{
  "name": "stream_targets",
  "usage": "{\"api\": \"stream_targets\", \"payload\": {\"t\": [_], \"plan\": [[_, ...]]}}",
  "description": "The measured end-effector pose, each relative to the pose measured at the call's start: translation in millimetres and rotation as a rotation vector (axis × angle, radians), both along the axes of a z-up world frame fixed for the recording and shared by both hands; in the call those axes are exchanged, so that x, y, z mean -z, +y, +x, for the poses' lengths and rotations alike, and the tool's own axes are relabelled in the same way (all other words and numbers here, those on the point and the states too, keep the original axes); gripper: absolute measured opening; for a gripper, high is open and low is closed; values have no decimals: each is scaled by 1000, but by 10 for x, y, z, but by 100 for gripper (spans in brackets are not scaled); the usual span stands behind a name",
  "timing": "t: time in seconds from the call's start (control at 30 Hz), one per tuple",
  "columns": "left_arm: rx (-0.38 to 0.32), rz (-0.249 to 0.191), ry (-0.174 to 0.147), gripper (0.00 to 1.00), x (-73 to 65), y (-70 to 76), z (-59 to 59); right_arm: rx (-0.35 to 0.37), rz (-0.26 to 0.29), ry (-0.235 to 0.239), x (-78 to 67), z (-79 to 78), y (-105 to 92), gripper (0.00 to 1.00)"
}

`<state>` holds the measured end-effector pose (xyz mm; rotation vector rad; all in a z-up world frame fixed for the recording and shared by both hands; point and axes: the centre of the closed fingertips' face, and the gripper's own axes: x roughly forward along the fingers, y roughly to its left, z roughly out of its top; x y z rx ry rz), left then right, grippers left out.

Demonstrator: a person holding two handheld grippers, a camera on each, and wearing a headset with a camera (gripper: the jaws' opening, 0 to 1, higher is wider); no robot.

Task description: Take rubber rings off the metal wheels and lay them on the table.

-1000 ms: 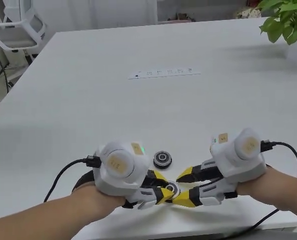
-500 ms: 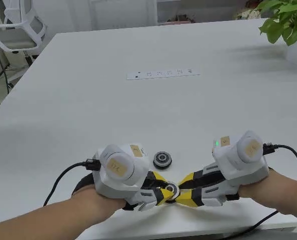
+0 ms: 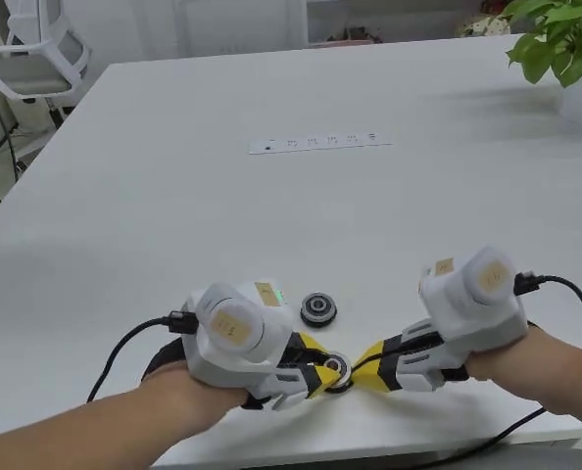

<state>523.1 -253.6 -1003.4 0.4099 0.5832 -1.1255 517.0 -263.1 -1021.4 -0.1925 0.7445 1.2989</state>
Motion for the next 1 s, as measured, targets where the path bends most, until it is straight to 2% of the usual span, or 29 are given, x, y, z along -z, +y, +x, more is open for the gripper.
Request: {"api": "stream_targets", "payload": {"t": [0.17, 0.37, 0.53, 1.0], "plan": [[10, 2, -2, 14, -1, 6, -9, 56, 36, 73, -24, 5, -26, 0], [17, 4, -4, 14, 2, 9, -16, 99, 58, 120, -52, 22, -28, 0], [19, 4, -3, 13, 3, 11, -19, 132, 72, 149, -63, 40, -33, 0], [24, 15, -11, 13, 8, 15, -17, 167, 104, 184, -122, 34, -32, 0]]}}
